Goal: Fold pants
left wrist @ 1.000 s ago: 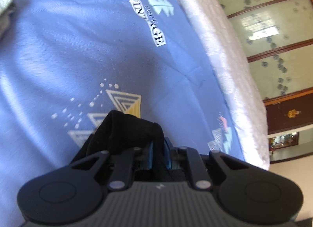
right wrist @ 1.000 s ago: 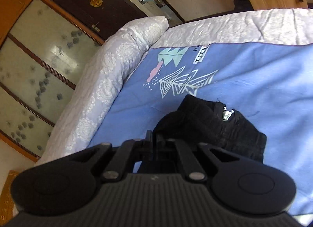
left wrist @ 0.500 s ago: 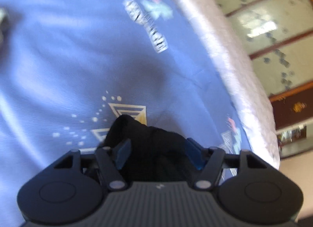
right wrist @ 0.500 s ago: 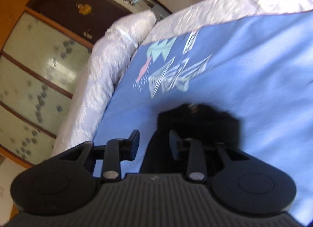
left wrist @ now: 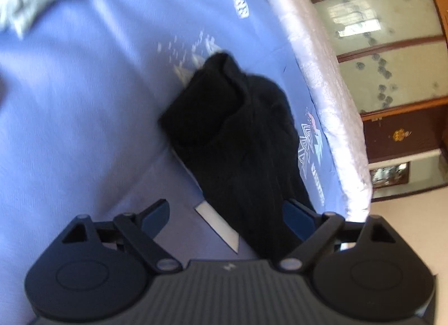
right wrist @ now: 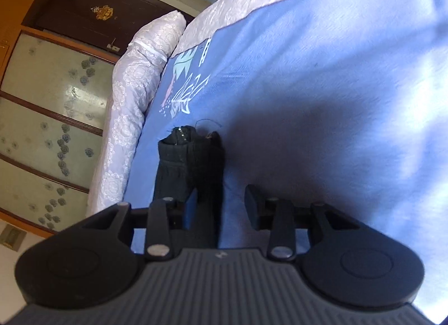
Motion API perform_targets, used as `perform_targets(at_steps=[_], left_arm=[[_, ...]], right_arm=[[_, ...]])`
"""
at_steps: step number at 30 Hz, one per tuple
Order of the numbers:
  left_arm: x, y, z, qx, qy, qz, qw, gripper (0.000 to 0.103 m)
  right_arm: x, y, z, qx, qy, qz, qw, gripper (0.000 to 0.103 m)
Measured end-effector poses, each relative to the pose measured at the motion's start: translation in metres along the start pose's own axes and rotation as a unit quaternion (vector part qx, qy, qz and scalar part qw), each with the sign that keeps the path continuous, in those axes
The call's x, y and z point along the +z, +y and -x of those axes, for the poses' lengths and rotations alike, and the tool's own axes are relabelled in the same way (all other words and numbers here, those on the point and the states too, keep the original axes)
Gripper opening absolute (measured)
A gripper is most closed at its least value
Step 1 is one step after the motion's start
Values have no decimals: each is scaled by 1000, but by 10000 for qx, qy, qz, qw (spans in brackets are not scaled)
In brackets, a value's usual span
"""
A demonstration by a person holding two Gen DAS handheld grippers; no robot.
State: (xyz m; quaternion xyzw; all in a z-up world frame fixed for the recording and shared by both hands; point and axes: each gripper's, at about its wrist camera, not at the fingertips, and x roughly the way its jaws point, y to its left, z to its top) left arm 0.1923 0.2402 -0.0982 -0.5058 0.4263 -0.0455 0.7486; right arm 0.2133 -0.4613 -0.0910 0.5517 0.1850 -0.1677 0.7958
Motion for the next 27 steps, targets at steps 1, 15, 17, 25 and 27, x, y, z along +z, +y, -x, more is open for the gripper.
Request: perform_targets(at_steps=[1,15,17,25,27], left_arm=[[2,0,-8,-43,6,41,10000,90],[28,-9,-51,-87,66,646,9978,18],[32,-18,-25,-129,-17,600,9981,17],[3,-15,72,-57,-40,376,9993,16],[-9,9,86,107,12,470,9988,16]], right_arm=[[0,5,-6,-15,12,78,10000,40],[-3,62,-13,-511,-235,1040,9930,11],[3,72,8,-505,-276,1051,9928,11],[2,66,134,-390,-199,1219,9916,10],[-5,39,162,-530,-75,1115,9923,10]])
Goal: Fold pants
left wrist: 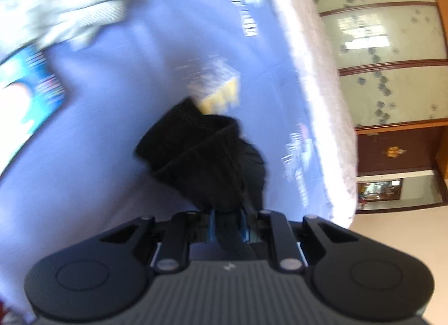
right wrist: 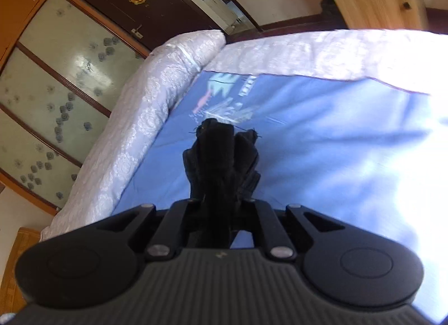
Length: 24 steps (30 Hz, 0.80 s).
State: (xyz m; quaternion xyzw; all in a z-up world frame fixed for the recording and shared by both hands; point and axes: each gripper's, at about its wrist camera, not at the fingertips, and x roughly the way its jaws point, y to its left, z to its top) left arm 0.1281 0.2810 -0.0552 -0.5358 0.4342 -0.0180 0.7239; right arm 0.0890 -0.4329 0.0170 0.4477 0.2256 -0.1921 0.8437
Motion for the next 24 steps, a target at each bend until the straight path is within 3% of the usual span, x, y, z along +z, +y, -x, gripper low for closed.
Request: perform_targets(at_steps=[3,5,6,8,10,11,12,16,19,22,24], left_arm=[[-15,36,6,430,156,138,9989,16],[-20,59,2,601,269,313,9973,27],[-23,69,0,596,258,496,9967,39],[-32,74,3,473,117,499,9976,39],[-39,62,10,621,3,276,9977,56],[-42,55,14,647,-75,121,9978,61],[-45,48,18,620,-131,-33,9980,67],[-48,33,34,289,-137,-302,9990,69],[-38,17,45,-35,-260,-467,9986,68],[-27,-14,50,-412,-375,-746,9957,68],[-18,-42,36,-544,-325,-983,9931,69]], right_arm=[[-26,-48,19,-413,233,-197,9987,10],[-45,-79,17,-843,492,-233,9949,11],[-53,-93,15,-975,596,-286,9930,16],[-63,-115,27,-614,340,-721,9949,17],[-70,-120,46,-613,100,-1125,9917,32],[-73,-116,57,-511,3,-1113,9925,45],[-76,-115,65,-447,-34,-1030,9937,51],[-99,-102,103,-166,92,-308,9993,51],[-121,-79,118,498,455,266,9974,50],[-149,-33,113,1099,905,892,9858,48],[-173,5,98,1439,1323,1389,9708,44]])
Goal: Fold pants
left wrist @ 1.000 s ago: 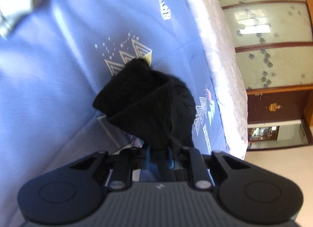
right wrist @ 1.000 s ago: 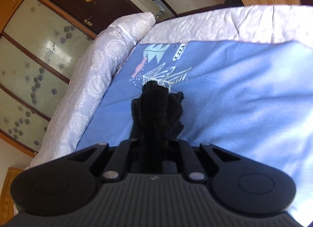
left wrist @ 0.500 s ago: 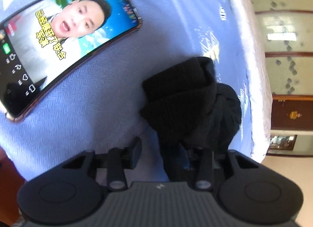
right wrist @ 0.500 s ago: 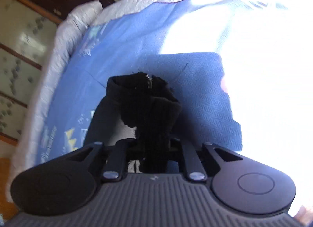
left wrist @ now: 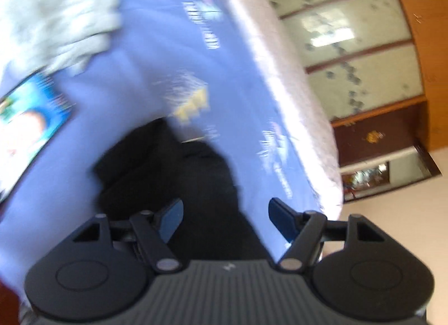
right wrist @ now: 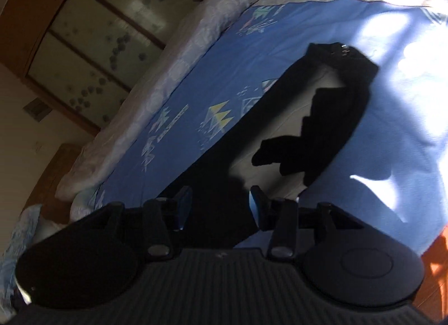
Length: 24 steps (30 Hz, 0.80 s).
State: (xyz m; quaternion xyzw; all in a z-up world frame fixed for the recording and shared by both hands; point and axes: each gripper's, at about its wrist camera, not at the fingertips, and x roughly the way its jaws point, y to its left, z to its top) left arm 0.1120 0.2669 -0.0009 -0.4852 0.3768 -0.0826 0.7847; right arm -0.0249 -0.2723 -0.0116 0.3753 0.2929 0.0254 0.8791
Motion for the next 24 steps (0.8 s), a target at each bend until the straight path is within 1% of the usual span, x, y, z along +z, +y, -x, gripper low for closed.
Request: perform_targets(at_steps=[2,3,4,6,7,8,9,10,11,12,13,14,15,16,17,18,19,20,21,22,24], left_arm=[[5,-19,-27,-82,178,-312,9993,68],[6,-26,-42,-24,272,-381,9989,68],[8,-29,-61,26,413,-399,9983,68],[10,-29,-100,13,773,-352,9964,67],[11,-27,-119,43,893,-332,9954,63],[12,-25,-135,137,931,-342,9950,60],[13,-21,-146,288,859,-401,9951,53],[15,-16,-154,542,667,-532,9949,45],[17,-11,-159,1003,319,-754,9916,41],[21,-1,-164,1530,-35,-875,9843,25],[26,14,-169,1787,-119,-687,9814,8],[30,34,-171,1551,-63,-262,9875,7],[31,44,-166,1257,-142,121,9919,7],[31,43,-163,1232,-91,128,9923,8],[30,36,-161,1305,-36,-83,9914,8],[26,28,-158,1351,-9,-271,9905,10],[22,23,-152,1348,-9,-325,9903,19],[17,20,-142,1216,-37,-275,9922,25],[17,16,-132,1025,-96,-215,9945,36],[12,11,-119,876,-180,-212,9958,41],[0,1,-96,705,-285,-311,9966,42]], right_arm=[[-11,38,-40,327,466,443,9974,41],[-18,55,-61,504,716,575,9945,40],[-26,69,-82,657,952,663,9911,39],[-48,99,-122,892,1440,829,9821,32],[-61,111,-137,1004,1619,895,9776,31],[-72,121,-152,1124,1772,940,9732,30],[-82,126,-165,1198,1902,946,9698,29],[-95,130,-175,1218,2063,910,9666,29],[-102,127,-188,1151,2231,871,9641,28],[-111,123,-198,972,2387,840,9625,24],[-115,115,-200,1008,2239,762,9664,13],[-116,109,-200,1145,2177,632,9672,11],[-112,105,-200,1221,2202,505,9665,11],[-109,104,-199,1223,2211,449,9665,11],[-105,104,-198,1206,2195,405,9673,11],[-101,104,-192,1185,2132,324,9693,15],[-96,103,-186,1199,1991,270,9723,17],[-88,101,-178,1227,1786,252,9759,17],[-80,98,-168,1225,1587,229,9794,17],[-71,93,-157,1178,1371,179,9834,17],[-51,74,-129,941,845,-30,9920,18]])
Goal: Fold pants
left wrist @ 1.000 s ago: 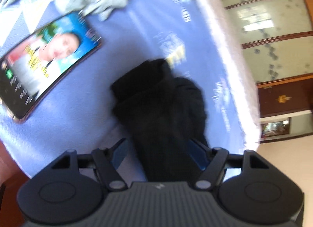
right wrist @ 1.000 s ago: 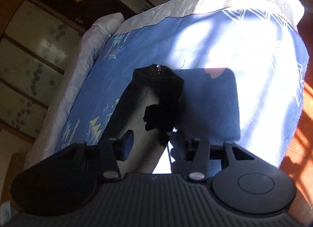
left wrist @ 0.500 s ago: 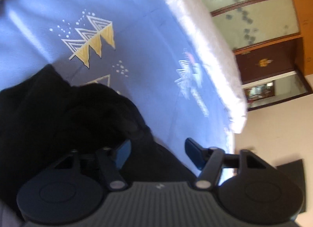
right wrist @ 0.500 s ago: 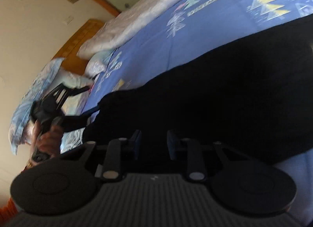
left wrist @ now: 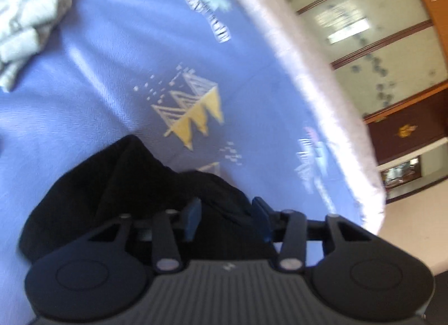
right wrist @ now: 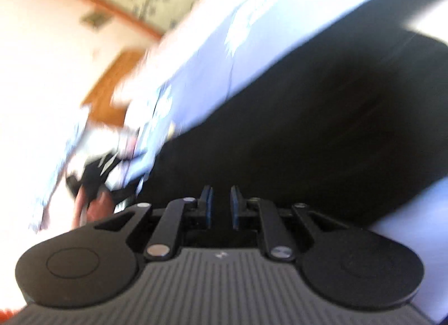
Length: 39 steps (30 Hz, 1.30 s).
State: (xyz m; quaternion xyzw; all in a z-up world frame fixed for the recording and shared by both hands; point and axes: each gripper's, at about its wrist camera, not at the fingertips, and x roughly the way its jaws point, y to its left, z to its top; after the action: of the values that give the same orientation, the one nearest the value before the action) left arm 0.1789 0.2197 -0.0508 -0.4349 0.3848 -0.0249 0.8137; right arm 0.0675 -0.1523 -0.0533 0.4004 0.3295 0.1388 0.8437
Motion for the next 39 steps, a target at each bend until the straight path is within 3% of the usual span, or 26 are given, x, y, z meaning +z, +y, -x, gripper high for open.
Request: perform_targets(at_steps=[2,5,10,14,16,20,21,23,26,30,39], left_arm=[[-15,-7,19,-46,-32,-190,9998,42],[-48,-26,37,66,79,-822,9966,46],[-117,-46,30,455,621,-1909,9786,47],[-161,-40,28,1035,888,-2317,9632,47],[-176,-38,32,1246,786,-2561,9554,46],[-201,-52,37,1821,673,-3324,9229,47],[-207,-55,37,1914,640,-3485,9153,47],[-215,-57,37,2030,552,-3637,9075,48],[-225,-59,38,2131,463,-3847,8969,50],[-227,-61,40,2133,456,-3830,8976,51],[-230,-59,45,2070,466,-3827,8992,57]], right_arm=[[11,-20,37,-234,-584,-313,9975,18],[18,-52,89,-558,-1430,-858,9844,18],[13,-90,134,-917,-2311,-1593,9554,18],[13,-110,148,-1028,-2461,-1882,9452,18],[11,-123,154,-1082,-2395,-1966,9446,18],[5,-150,162,-1441,-2022,-2400,9385,19],[-11,-162,170,-1371,-2050,-2571,9344,11],[-24,-167,178,-1064,-2224,-2931,9237,11],[-26,-165,184,-956,-2209,-3101,9197,11],[-36,-157,190,-1052,-2264,-3012,9203,11],[-30,-141,178,-1696,-2203,-2235,9342,11]])
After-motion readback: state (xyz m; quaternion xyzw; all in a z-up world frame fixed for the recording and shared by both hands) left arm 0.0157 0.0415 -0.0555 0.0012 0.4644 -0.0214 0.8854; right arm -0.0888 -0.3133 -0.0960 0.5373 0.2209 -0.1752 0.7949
